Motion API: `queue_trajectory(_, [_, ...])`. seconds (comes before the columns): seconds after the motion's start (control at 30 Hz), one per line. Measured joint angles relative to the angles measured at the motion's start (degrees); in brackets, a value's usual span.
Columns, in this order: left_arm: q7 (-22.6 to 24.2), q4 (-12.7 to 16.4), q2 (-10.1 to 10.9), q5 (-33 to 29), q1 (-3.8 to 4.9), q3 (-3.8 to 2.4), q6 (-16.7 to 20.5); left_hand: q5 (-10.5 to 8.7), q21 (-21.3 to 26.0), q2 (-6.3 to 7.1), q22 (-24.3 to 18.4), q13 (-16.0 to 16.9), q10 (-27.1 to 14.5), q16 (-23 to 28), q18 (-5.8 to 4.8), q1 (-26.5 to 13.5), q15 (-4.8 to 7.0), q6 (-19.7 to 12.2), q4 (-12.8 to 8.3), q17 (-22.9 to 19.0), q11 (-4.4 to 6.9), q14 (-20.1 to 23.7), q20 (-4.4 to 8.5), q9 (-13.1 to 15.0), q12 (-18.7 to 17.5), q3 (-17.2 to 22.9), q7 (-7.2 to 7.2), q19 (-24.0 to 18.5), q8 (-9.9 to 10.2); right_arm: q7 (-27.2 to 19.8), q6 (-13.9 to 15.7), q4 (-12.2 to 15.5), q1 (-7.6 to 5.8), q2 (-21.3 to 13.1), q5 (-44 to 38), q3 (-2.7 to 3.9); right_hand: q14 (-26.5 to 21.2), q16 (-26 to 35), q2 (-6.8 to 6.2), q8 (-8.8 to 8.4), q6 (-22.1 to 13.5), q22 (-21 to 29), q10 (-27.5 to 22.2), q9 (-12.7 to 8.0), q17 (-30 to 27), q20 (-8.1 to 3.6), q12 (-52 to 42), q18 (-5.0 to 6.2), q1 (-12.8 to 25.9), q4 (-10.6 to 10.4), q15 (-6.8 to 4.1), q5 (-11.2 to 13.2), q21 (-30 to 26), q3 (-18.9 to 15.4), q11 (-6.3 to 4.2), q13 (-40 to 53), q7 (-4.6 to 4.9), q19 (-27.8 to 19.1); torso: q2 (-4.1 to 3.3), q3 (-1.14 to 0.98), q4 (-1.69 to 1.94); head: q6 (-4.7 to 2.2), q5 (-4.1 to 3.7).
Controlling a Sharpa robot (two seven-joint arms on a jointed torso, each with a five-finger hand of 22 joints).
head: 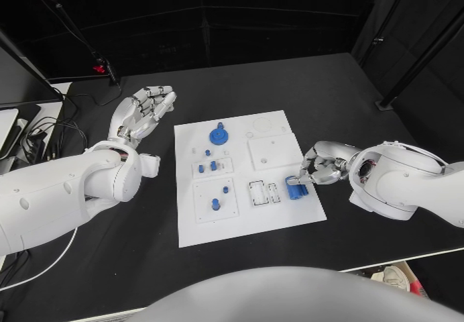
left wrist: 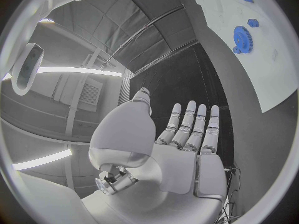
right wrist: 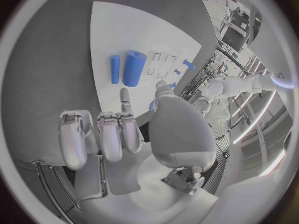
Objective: Assemble the parts on the task board
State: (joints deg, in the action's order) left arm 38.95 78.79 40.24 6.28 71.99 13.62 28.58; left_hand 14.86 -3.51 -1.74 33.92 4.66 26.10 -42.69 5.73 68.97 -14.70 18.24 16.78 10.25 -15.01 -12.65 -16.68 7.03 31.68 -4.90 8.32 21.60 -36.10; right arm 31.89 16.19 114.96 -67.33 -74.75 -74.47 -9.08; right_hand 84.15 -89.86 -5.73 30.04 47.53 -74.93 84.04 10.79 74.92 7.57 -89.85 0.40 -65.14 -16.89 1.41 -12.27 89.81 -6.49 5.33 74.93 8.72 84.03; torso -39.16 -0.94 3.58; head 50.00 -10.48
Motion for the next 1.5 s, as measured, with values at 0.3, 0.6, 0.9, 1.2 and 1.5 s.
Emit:
queue_trajectory(0.3, [0.00,0.01,0.09,0.00,-0.03,0.00,-0.02,0.00,0.00,0.00,-0.05,-0.05,0.00,0.00,0.00,0.00,0.00,0.00,0.00,-0.01,0.00,0.00,0.00,-0.06,0.00,0.00,0.00,0.00,-0.03,1.56,-1.81,-0.14,0.08,0.69,-0.46,-0.01,0.00,0.00,0.00,0.56,0.00,0.01,0.00,0.31,0.00,0.00,0.00,0.00,0.00,0.00,0.00,0.23,0.00,0.00,0.00,0.00,0.00,0.00,0.00,-0.02,-0.03,0.00,0.45])
queue_trajectory(0.6, [0.00,0.01,0.29,0.00,-0.06,0.00,-0.04,0.00,0.00,0.00,-0.10,-0.05,0.00,0.00,0.00,0.00,0.00,0.00,0.00,-0.08,0.00,0.00,0.00,-0.06,0.00,0.00,0.00,0.00,-0.21,2.63,-2.63,-0.19,0.15,1.54,-0.86,-0.02,-0.21,0.00,0.00,1.86,0.00,0.01,-0.22,0.82,-0.01,0.00,0.00,0.01,0.00,0.00,-0.20,0.24,0.00,0.00,-0.22,-0.01,0.00,0.00,0.00,-0.03,-0.03,0.00,0.74])
queue_trajectory(0.9, [0.00,-0.04,0.35,0.00,-0.07,0.00,-0.06,0.00,0.00,0.00,-0.10,-0.04,0.00,0.00,0.00,0.00,0.00,0.00,0.00,-0.07,0.00,0.00,0.00,-0.05,0.00,0.00,0.00,0.00,-0.20,2.99,-2.92,-0.23,0.25,2.16,-1.00,-0.02,-0.21,0.00,0.00,2.20,0.21,0.01,0.00,1.12,-0.01,0.00,0.00,0.01,0.00,0.00,-0.20,0.24,0.00,0.00,-0.44,-0.01,-0.21,0.00,-0.01,-0.01,-0.03,0.01,0.64])
queue_trajectory(1.2, [0.00,-0.10,0.25,0.00,-0.08,0.00,-0.17,0.00,0.00,0.00,-0.10,-0.04,0.00,0.00,0.00,0.00,0.00,0.00,0.00,-0.07,0.00,0.00,0.00,-0.05,0.00,0.00,0.00,0.00,-0.19,3.38,-3.51,-0.61,0.37,3.16,-0.95,-0.03,-0.08,0.00,0.34,2.53,0.21,0.01,0.00,1.30,-0.02,-0.20,0.00,0.02,-0.33,0.01,-0.33,0.23,0.00,0.32,-0.43,-0.01,-0.21,-0.20,-0.01,0.00,-0.03,0.01,0.58])
queue_trajectory(1.5, [0.00,-0.04,0.31,0.00,-0.10,0.00,-0.30,0.00,0.00,0.00,-0.17,-0.11,0.00,0.00,0.00,0.00,0.00,-0.20,-0.17,-0.17,0.00,0.00,0.00,-0.13,0.00,-0.17,0.20,0.00,-0.19,3.74,-3.87,-0.93,0.52,4.14,-0.92,-0.04,0.01,0.00,0.33,2.74,0.08,0.02,0.00,1.34,-0.02,-0.21,0.00,0.02,-0.32,0.01,-0.41,0.29,0.00,0.32,-0.43,-0.01,-0.34,-0.19,-0.01,0.00,0.02,0.01,0.64])
